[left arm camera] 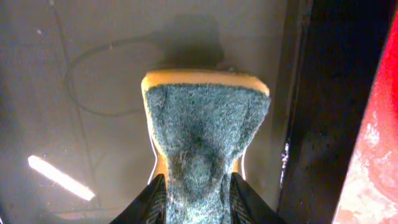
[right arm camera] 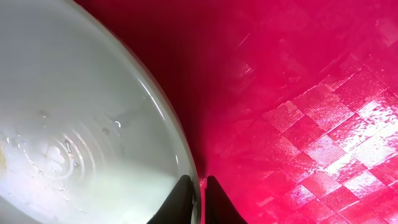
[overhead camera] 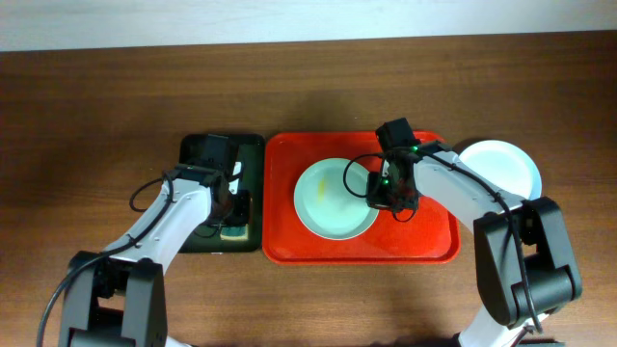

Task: Clean dirty plates on tray and stack at the side
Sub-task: 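Lower the left gripper onto the sponge on the dark tray and grasp, then lift the sponge with the left gripper and hold it above the dark tray, then move the sponge over the pale green plate with the left gripper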

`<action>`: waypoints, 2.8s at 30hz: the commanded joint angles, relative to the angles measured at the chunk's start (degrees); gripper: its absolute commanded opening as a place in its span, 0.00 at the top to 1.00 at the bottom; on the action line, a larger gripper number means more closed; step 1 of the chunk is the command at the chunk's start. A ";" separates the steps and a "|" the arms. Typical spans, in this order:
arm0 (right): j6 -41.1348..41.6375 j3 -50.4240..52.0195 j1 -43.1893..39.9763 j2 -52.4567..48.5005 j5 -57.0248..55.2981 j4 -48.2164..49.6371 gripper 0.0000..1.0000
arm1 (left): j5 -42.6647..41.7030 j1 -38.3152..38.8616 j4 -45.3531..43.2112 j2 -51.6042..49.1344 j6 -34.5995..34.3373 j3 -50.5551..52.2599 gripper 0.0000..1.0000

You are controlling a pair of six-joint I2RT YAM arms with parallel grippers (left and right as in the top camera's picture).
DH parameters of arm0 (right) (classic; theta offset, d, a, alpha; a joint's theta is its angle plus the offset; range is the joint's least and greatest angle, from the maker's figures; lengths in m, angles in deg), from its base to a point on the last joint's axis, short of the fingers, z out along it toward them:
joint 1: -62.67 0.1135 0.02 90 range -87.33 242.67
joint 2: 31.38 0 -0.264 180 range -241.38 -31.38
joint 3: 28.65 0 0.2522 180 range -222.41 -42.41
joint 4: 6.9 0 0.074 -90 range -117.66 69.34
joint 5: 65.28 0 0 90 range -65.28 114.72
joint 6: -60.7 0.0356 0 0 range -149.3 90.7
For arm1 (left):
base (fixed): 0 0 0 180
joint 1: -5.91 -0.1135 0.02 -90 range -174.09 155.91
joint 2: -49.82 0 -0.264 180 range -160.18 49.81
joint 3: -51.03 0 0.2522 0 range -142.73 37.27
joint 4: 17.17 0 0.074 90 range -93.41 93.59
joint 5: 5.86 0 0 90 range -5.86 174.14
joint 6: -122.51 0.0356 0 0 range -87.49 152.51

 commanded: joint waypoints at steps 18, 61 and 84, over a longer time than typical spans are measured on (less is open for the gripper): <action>0.44 0.37 0.33 -0.48 1.20 -0.44 0.79 | 0.24 -2.38 -1.20 0.76 0.33 -5.27 1.00; 0.61 0.37 0.31 -0.48 3.28 0.81 0.95 | 1.49 -4.50 -0.09 -13.05 0.35 -11.02 1.00; 0.63 0.59 0.31 -0.52 3.23 0.85 0.62 | 3.89 -4.46 3.17 6.49 0.35 -12.76 1.00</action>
